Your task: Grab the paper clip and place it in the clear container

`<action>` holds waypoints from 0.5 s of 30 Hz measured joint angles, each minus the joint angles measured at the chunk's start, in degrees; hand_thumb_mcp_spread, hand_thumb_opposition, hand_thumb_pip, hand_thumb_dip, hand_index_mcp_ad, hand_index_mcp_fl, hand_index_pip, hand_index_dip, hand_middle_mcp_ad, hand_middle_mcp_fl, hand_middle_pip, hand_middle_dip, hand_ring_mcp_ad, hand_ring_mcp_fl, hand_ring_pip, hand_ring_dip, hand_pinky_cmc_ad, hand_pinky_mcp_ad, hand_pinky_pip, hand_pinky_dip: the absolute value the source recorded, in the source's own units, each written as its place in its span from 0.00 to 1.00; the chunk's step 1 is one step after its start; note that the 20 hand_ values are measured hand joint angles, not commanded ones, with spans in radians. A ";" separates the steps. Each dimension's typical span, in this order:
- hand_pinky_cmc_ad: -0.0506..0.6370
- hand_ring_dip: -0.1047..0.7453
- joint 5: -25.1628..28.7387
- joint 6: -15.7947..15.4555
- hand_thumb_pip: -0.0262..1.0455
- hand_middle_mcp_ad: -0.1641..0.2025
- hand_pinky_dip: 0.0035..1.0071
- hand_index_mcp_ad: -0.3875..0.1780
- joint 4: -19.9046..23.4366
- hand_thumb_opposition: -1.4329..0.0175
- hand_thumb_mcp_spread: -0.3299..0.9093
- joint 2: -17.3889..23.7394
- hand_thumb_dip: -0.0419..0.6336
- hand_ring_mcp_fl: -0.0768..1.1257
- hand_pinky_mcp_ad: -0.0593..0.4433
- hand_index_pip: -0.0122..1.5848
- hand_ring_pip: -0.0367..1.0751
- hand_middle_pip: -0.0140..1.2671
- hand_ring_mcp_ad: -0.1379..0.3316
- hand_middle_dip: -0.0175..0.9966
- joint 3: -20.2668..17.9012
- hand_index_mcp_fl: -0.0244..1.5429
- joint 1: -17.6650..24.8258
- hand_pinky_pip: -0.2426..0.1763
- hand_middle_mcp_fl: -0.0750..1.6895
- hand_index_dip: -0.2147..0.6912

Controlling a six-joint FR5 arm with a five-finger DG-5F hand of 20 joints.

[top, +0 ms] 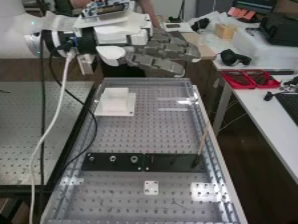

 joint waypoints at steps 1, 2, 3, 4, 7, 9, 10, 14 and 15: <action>0.55 0.19 0.03 -0.07 0.38 0.51 0.17 0.35 -0.04 0.43 0.65 0.11 0.48 0.08 0.58 0.25 0.13 0.12 0.58 0.20 -0.11 0.30 -0.03 0.49 0.13 0.55; 0.55 0.19 0.08 -0.18 0.38 0.51 0.17 0.35 -0.11 0.43 0.65 0.28 0.48 0.08 0.58 0.25 0.13 0.12 0.58 0.20 -0.28 0.30 -0.09 0.49 0.13 0.55; 0.55 0.19 0.10 -0.27 0.38 0.51 0.17 0.35 -0.29 0.43 0.65 0.42 0.48 0.08 0.58 0.25 0.13 0.12 0.58 0.20 -0.40 0.30 -0.17 0.49 0.13 0.55; 0.55 0.19 0.10 -0.30 0.38 0.51 0.17 0.35 -0.37 0.43 0.65 0.46 0.48 0.08 0.58 0.25 0.13 0.12 0.58 0.20 -0.43 0.30 -0.20 0.49 0.13 0.55; 0.55 0.19 -0.26 -0.50 0.38 0.51 0.17 0.35 -0.72 0.43 0.65 0.64 0.48 0.08 0.58 0.25 0.13 0.12 0.58 0.20 -0.49 0.30 -0.32 0.49 0.13 0.55; 0.55 0.19 -0.90 -0.63 0.38 0.51 0.17 0.35 -1.51 0.43 0.65 0.98 0.48 0.08 0.58 0.25 0.13 0.12 0.58 0.20 -0.48 0.30 -0.40 0.49 0.13 0.55; 0.55 0.19 -1.00 -0.64 0.38 0.51 0.17 0.35 -1.71 0.43 0.65 1.08 0.48 0.08 0.58 0.25 0.13 0.12 0.58 0.20 -0.48 0.30 -0.41 0.49 0.13 0.55; 0.55 0.19 -1.12 -0.69 0.38 0.51 0.18 0.38 -3.26 0.43 0.65 1.90 0.48 0.08 0.57 0.19 0.13 0.12 0.58 0.20 -0.40 0.28 -0.30 0.49 0.13 0.55; 0.55 0.19 -0.93 -0.69 0.38 0.52 0.18 0.38 -3.61 0.44 0.65 2.09 0.48 0.08 0.59 0.17 0.13 0.12 0.58 0.20 -0.38 0.27 -0.22 0.49 0.13 0.55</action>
